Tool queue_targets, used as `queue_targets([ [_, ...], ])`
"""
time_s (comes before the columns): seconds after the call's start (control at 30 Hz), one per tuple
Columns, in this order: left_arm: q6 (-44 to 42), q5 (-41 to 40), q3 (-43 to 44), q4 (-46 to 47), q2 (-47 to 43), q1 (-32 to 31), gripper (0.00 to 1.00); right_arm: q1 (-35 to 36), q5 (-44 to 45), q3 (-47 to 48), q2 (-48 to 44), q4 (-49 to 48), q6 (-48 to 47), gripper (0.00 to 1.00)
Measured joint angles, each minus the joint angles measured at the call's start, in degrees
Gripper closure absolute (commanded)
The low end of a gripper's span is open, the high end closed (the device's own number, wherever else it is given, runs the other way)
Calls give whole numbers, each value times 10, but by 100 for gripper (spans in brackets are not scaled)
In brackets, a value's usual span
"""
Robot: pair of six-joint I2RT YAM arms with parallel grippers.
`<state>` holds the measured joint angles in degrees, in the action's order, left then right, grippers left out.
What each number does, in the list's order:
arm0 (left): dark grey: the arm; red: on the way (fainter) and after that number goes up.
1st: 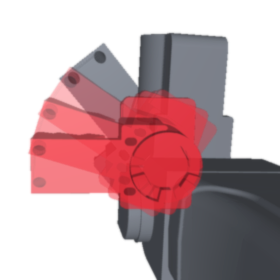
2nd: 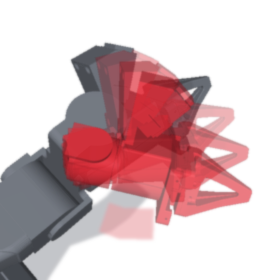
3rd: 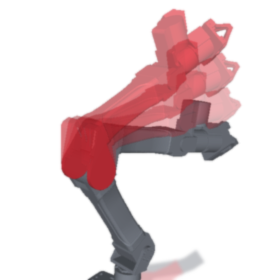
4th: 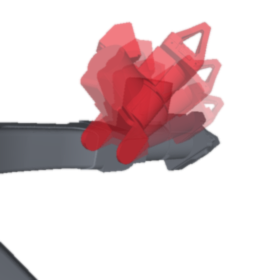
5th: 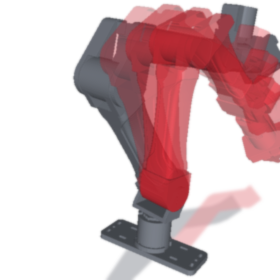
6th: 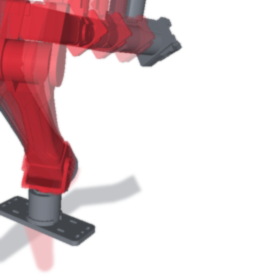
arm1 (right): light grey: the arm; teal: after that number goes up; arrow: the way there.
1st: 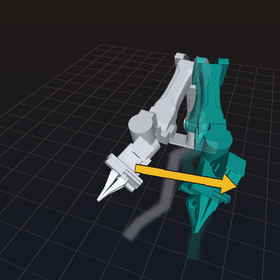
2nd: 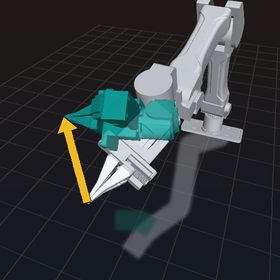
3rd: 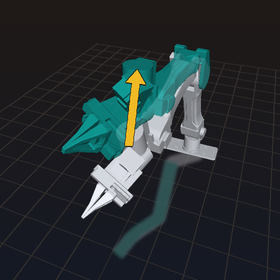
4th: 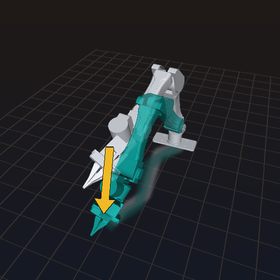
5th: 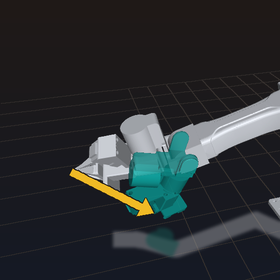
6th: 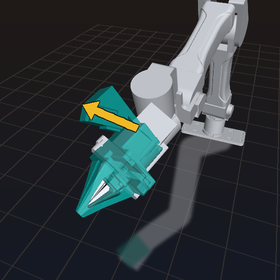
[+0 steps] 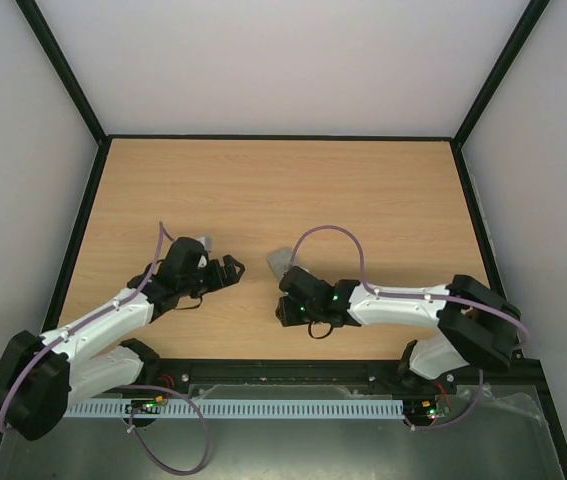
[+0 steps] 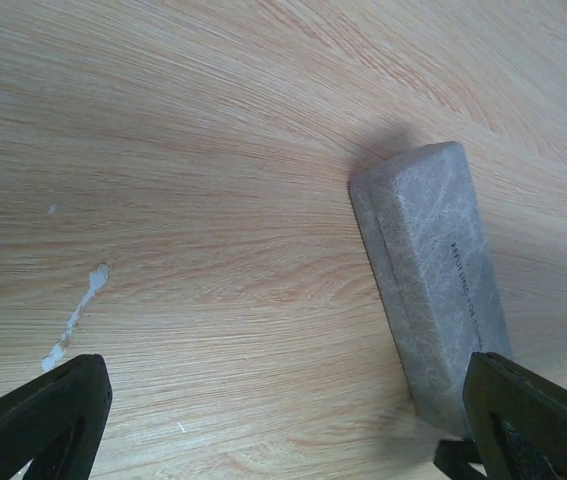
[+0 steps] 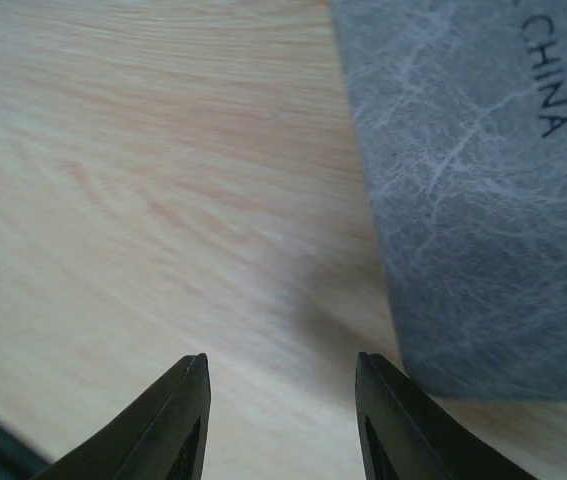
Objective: Organize the sunglasses
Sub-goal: Adjust the sunglasses case at the center of the board.
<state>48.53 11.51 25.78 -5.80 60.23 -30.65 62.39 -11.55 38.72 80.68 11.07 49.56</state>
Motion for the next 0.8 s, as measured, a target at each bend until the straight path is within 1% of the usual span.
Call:
queue_targets([
  [0.2,-1,-5,0,-16,-24,2,1,0,66,11,44,38,5,58],
  [0.43,-1,-10,0,-24,-26,2,1,-19,134,26,51,82,-4,58],
  [0.67,-1,-11,0,-24,-26,2,1,-74,167,28,54,95,-31,58],
  [0.8,-1,-11,0,-24,-25,2,1,-87,176,36,66,97,-45,58],
])
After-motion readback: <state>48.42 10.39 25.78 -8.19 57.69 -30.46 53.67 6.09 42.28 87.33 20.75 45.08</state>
